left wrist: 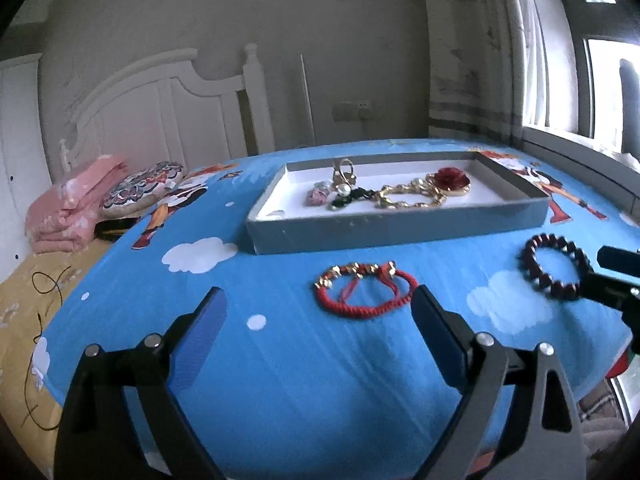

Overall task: Organize jewelry
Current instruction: 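Withdraw both tools from the tray toward the remaining bracelets, then grasp the red-cord gold-bead bracelet with the left tool while the right tool grasps the dark bead bracelet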

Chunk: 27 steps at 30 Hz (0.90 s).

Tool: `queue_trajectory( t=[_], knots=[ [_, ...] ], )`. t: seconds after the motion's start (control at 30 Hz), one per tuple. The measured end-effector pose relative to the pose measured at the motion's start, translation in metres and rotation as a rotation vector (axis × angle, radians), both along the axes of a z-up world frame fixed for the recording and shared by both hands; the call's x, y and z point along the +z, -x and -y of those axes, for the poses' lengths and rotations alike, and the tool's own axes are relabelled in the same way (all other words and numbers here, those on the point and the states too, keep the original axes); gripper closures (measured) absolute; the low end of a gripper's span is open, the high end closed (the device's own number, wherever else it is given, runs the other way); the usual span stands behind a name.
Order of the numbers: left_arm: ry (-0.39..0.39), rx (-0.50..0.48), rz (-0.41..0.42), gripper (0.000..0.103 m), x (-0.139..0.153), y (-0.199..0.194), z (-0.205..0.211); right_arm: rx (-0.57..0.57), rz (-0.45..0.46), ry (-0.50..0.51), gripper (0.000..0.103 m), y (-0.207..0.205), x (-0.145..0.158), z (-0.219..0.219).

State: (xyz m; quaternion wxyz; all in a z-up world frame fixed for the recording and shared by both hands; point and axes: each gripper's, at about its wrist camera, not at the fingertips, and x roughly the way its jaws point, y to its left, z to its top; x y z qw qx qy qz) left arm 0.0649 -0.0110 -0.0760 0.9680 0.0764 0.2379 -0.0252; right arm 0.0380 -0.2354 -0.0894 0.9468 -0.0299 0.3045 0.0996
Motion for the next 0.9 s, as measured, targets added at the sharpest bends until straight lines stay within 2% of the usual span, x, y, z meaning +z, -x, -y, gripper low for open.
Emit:
queue_trajectory(
  t=[0.17,0.2,0.33,0.47,0.7,0.8,0.9],
  knots=[
    [0.001,0.005,0.001,0.013,-0.002,0.002,0.000,0.016,-0.024,0.019,0.054,0.006,-0.007,-0.002],
    [0.005,0.007,0.000,0.013,-0.002,0.002,-0.001,0.022,-0.020,0.016,0.056,0.007,-0.008,-0.002],
    [0.010,0.012,-0.001,0.011,-0.002,0.002,-0.004,0.060,-0.010,0.043,0.077,0.009,-0.007,-0.013],
    [0.014,0.013,-0.005,0.011,-0.003,0.001,-0.004,0.094,0.007,0.076,0.078,0.004,-0.007,-0.027],
    [0.013,0.009,-0.018,0.010,-0.005,-0.001,-0.005,0.123,-0.025,0.010,0.077,-0.029,-0.005,-0.036],
    [0.020,0.023,-0.022,0.010,-0.006,-0.002,-0.008,0.173,-0.029,0.001,0.077,-0.027,-0.002,-0.047],
    [0.039,0.042,-0.036,0.009,-0.008,-0.005,-0.015,0.204,0.025,0.027,0.077,-0.015,0.005,-0.053]
  ],
)
